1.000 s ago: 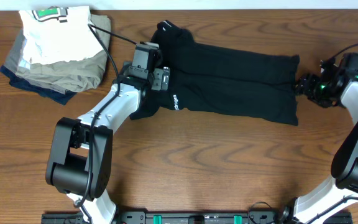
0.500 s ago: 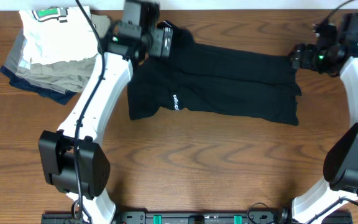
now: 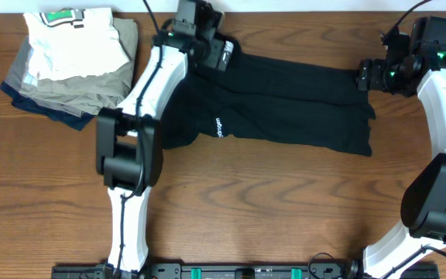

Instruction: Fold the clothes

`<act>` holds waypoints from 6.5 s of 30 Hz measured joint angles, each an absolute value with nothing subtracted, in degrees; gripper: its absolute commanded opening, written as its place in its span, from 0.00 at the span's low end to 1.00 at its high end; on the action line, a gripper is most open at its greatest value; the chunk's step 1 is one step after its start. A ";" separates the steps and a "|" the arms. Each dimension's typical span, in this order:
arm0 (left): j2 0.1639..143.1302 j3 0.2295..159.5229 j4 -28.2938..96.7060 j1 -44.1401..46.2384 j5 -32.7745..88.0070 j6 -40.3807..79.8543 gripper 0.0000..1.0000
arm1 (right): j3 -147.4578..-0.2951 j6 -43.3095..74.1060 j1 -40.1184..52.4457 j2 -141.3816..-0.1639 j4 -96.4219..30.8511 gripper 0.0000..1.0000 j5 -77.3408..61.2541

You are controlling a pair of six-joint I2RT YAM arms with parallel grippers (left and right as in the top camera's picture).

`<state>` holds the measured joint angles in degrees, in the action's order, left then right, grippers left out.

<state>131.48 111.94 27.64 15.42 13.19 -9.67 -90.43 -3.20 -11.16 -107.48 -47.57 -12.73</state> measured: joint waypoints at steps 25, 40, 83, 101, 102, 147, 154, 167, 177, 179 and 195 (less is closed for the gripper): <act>144.40 113.49 1.69 16.93 14.35 -20.88 0.98 | -90.43 -3.20 -11.16 -107.48 -50.63 0.78 -12.36; 147.59 113.49 -6.07 16.67 11.22 -17.10 0.40 | -90.43 -3.20 -11.16 -107.48 -48.73 0.78 -12.36; 133.08 114.08 16.45 12.95 10.09 -13.63 0.65 | -90.41 -3.18 -6.48 -111.81 -46.81 0.77 -13.69; 141.14 114.08 15.49 14.79 10.11 -28.29 0.77 | -90.41 -3.20 -6.39 -111.81 -47.29 0.77 -13.72; 141.34 114.08 14.52 14.76 10.11 -28.77 0.77 | -90.41 -3.20 -6.39 -111.81 -47.29 0.77 -13.72; 141.73 114.08 10.83 15.49 10.11 -23.79 0.06 | -90.41 -3.18 -6.39 -111.83 -48.45 0.77 -13.47; 140.68 114.08 15.25 15.49 10.04 -17.74 0.06 | -90.41 -3.18 -6.39 -111.81 -48.45 0.77 -13.47; 137.88 114.08 15.79 15.44 9.89 6.50 0.56 | -90.41 -3.20 -6.39 -111.81 -47.37 0.75 -14.31; 137.91 114.08 13.52 15.44 6.37 23.68 0.53 | -90.41 -2.96 -6.39 -111.83 -47.40 0.72 -16.05; 137.91 114.08 12.51 15.44 5.78 25.87 0.53 | -90.41 -2.94 -6.39 -111.83 -47.46 0.72 -16.12; 143.87 114.08 5.54 15.44 5.19 20.84 0.62 | -90.41 -2.96 -6.39 -111.83 -47.51 0.73 -16.12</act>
